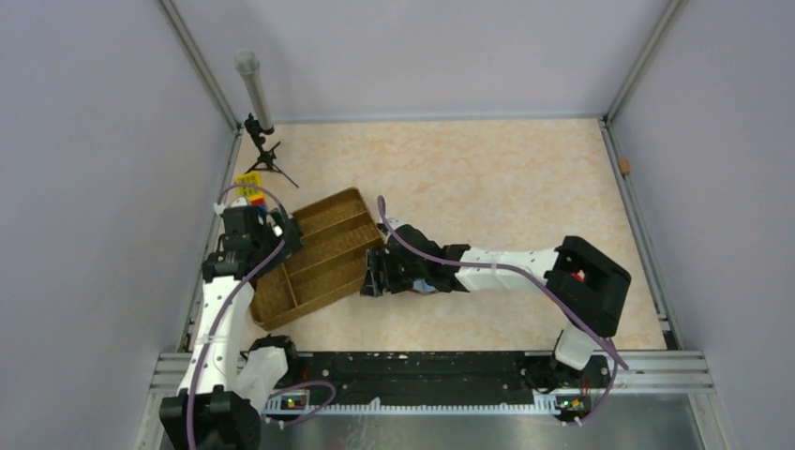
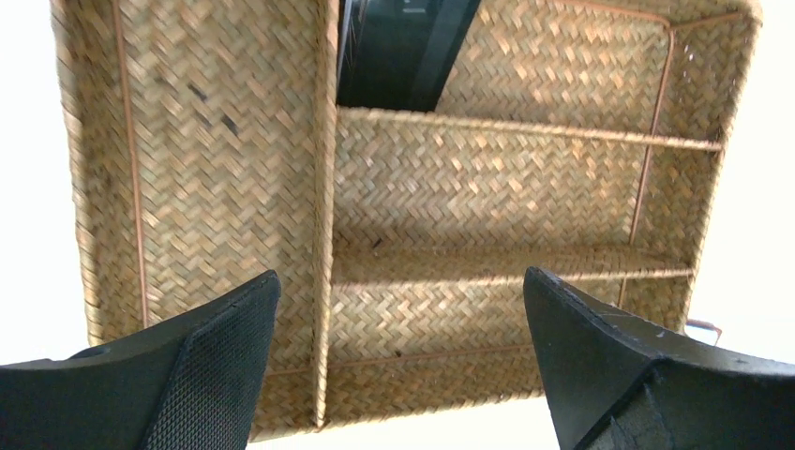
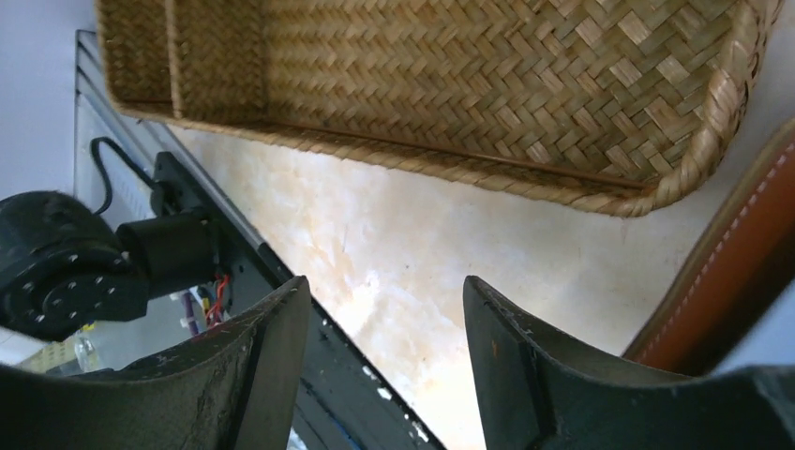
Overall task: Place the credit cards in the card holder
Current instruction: Move the storage box to the center of the board, then pick up the credit card from the storage box.
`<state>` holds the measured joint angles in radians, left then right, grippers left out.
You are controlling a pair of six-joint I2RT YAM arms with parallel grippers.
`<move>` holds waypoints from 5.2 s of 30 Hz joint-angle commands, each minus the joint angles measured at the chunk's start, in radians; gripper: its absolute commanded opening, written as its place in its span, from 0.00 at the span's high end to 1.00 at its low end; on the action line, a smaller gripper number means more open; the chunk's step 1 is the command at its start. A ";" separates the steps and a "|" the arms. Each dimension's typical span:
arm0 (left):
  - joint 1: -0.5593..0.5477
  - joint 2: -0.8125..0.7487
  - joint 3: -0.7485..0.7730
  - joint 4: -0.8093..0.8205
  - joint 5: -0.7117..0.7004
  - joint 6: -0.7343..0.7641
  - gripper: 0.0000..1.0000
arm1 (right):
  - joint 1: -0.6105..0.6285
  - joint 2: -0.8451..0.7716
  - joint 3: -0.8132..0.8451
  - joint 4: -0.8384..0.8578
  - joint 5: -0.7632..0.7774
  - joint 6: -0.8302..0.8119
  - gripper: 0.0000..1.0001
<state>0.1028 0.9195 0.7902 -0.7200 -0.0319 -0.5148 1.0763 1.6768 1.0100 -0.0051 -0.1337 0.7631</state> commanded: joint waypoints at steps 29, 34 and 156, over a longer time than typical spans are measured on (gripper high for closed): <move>-0.466 0.049 -0.291 0.617 0.204 -0.510 0.01 | -0.263 0.381 0.456 0.035 0.177 -0.306 0.43; -0.556 0.209 -0.214 0.737 0.190 -0.534 0.01 | -0.301 0.426 0.517 0.034 0.137 -0.325 0.43; 0.158 0.723 0.392 0.024 0.092 0.417 0.39 | -0.379 -0.263 0.049 0.021 -0.258 -0.449 0.26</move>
<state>0.2546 1.6970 1.1748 -0.7074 0.1650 -0.1017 0.7082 1.4181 1.0580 -0.0296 -0.3771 0.3153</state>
